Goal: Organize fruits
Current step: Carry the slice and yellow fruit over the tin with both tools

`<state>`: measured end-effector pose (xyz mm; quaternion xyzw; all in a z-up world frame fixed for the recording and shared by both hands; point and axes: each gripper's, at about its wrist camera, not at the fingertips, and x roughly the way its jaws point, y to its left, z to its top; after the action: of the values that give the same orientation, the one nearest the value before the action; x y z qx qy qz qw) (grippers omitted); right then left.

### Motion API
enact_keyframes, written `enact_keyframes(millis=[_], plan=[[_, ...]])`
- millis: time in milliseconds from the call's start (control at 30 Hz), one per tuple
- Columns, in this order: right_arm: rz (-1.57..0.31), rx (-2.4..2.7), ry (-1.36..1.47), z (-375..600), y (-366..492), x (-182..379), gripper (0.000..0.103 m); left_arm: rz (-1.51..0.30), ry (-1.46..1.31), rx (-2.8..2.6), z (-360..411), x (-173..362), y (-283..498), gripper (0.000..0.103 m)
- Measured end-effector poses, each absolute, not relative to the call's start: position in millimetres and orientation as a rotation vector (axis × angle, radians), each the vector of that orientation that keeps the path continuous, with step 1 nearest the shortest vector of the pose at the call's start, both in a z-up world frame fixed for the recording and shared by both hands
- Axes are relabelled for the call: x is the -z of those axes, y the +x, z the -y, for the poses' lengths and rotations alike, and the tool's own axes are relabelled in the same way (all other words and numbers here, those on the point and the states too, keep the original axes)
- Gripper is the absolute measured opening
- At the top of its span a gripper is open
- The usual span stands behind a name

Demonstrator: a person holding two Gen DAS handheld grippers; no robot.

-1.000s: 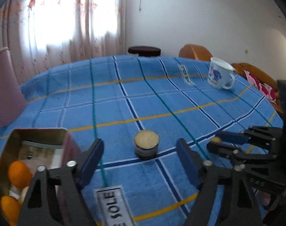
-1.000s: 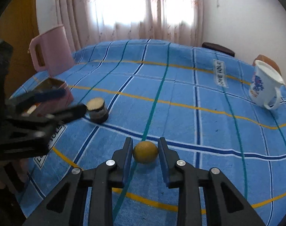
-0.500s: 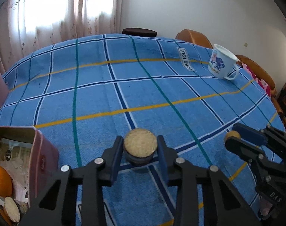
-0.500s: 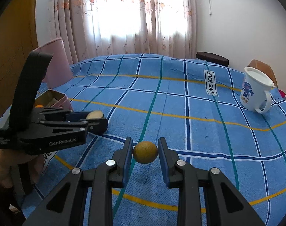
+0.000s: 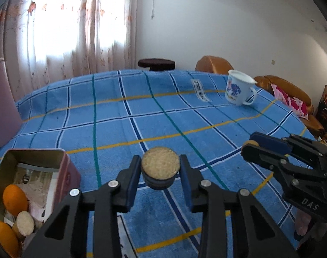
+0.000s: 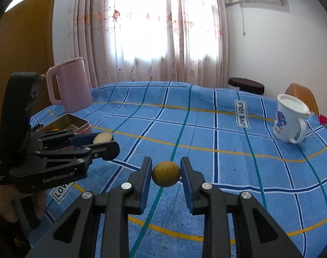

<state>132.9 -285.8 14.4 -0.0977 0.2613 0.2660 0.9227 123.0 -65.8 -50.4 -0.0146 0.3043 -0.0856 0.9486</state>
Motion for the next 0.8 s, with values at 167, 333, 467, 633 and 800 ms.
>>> enact_keyframes(millis=[167, 333, 467, 633, 800], plan=[[-0.496, -0.552, -0.191, 289.1, 126.9, -18.2, 0.029, -0.565, -0.016, 0.165, 67.1, 44.6, 109.0, 0.037], [-0.455, -0.558, -0.186, 291.4, 120.4, -21.4, 0.029, -0.524, 0.002, 0.153, 69.7, 41.0, 98.2, 0.037], [-0.431, -0.568, -0.18, 291.5, 115.6, -23.2, 0.029, -0.504, 0.004, 0.152, 70.6, 39.6, 90.7, 0.037], [-0.421, -0.593, -0.184, 284.4, 109.5, -23.4, 0.029, -0.472, 0.008, 0.15, 68.5, 37.2, 79.2, 0.037], [-0.419, -0.622, -0.19, 271.9, 105.7, -22.4, 0.029, -0.463, -0.013, 0.151, 61.2, 34.8, 70.0, 0.037]])
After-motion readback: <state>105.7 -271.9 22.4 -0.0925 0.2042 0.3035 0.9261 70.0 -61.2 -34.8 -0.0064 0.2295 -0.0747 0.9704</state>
